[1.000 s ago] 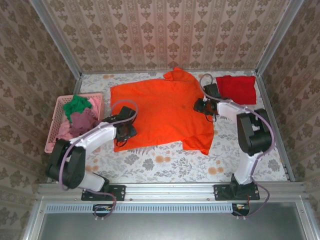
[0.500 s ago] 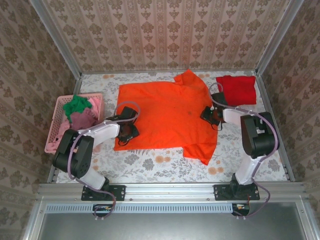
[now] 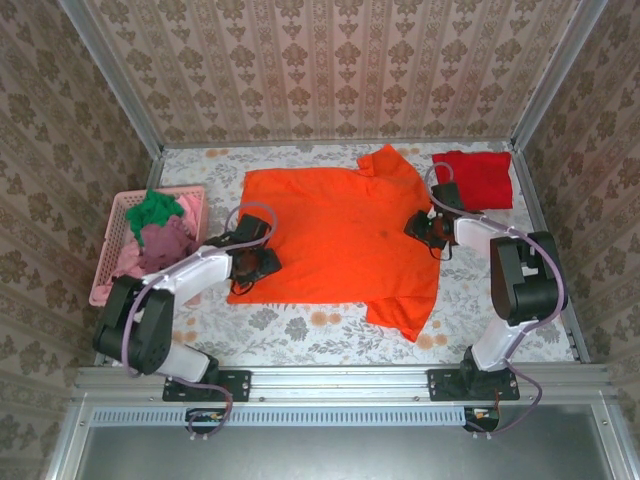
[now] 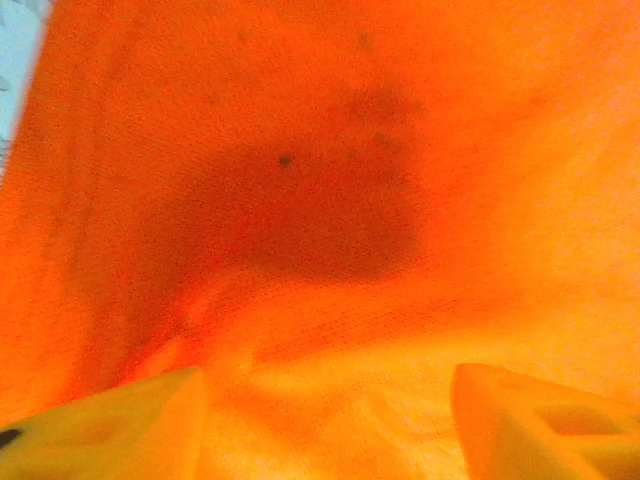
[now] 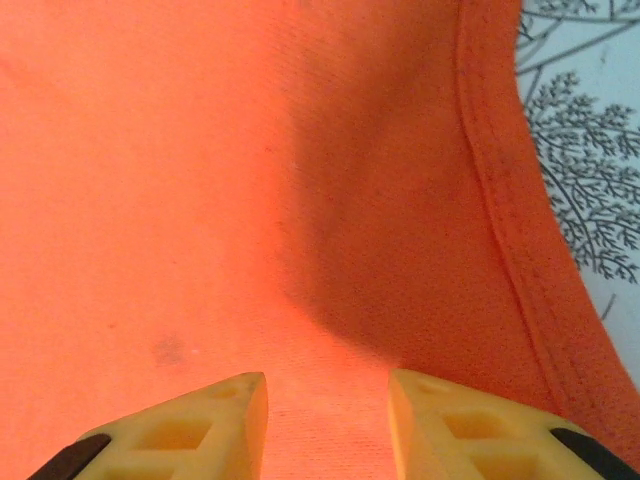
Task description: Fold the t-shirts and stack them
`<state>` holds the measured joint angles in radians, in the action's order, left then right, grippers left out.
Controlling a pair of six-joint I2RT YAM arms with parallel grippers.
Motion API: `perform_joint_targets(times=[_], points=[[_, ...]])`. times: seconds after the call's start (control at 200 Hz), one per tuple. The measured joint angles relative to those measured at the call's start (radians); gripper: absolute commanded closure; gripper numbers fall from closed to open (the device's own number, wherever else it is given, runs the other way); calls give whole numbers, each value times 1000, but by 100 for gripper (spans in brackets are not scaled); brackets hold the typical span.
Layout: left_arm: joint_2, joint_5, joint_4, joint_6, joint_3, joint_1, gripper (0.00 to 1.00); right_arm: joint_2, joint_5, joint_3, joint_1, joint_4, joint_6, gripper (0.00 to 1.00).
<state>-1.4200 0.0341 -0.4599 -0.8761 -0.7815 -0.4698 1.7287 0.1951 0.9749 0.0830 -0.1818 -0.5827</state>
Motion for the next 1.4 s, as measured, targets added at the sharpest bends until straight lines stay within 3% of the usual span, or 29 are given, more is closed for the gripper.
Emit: perform_joint_targets(times=[0.225, 0.405, 0.69, 1.055, 1.4], points=[[283, 45, -96, -93, 79, 1, 29, -82, 14, -5, 0, 2, 0, 52], [418, 13, -157, -204, 219, 114, 38, -227, 49, -70, 2, 7, -24, 51], [403, -67, -111, -315, 291, 217, 51, -290, 53, -118, 3, -1, -32, 51], [343, -92, -51, -374, 294, 230, 61, -290, 53, -137, 3, -9, -42, 51], [333, -90, -2, -388, 308, 236, 62, -360, 48, -137, 3, -38, -42, 51]])
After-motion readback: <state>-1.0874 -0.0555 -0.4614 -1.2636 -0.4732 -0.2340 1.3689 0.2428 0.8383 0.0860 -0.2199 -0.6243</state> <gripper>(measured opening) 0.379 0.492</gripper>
